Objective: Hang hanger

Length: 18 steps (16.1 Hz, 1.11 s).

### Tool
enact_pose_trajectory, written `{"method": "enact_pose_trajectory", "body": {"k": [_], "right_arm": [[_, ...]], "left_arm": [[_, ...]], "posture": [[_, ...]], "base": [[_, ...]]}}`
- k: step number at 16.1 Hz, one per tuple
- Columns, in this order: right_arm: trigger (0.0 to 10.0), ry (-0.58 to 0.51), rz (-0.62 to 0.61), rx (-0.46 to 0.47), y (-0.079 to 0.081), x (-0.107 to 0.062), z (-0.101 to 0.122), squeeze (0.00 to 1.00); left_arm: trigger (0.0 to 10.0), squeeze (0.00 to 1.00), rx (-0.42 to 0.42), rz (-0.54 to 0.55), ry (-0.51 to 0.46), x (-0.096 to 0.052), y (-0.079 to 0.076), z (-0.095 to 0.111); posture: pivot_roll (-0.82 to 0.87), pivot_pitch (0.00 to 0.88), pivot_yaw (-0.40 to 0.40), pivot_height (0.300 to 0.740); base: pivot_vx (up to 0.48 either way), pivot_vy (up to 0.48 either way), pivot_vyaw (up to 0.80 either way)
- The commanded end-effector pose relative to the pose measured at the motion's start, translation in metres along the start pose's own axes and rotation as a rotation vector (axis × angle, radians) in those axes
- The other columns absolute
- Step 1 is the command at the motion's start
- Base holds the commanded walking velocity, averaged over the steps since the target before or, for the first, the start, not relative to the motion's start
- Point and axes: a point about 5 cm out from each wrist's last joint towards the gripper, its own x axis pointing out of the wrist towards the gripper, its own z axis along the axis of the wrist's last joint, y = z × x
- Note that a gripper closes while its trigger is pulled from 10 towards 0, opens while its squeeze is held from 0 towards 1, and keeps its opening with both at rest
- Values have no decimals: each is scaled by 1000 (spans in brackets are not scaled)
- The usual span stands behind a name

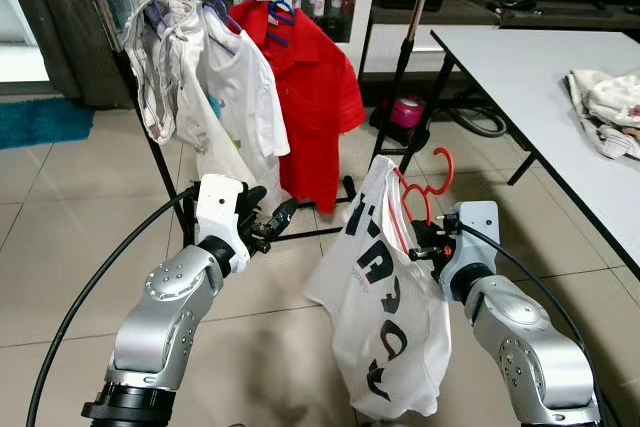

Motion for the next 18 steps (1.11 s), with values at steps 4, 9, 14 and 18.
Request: {"method": "enact_pose_trajectory", "body": {"k": [4,9,14,18], "right_arm": [[10000,-25,-9,-22,-1,1,6,0],[10000,-24,-5,-25,-1,2,7,0],[10000,-27,-4,-25,-1,3,8,0],[10000,-30,-5,-25,-1,4,9,0]], "left_arm": [[10000,0,51,-16,-10,3,-3,4],[10000,0,38,-7,4,3,-1,1],[10000,0,40,-10,3,4,-1,2],[10000,0,41,-12,2,5,-1,2]], "posture": [[-176,0,-51,740],[-173,0,-53,740],[-172,0,-51,740],[-173,0,-47,740]], "base": [[0,-360,0],[0,-96,0],[0,0,0],[0,0,0]]}}
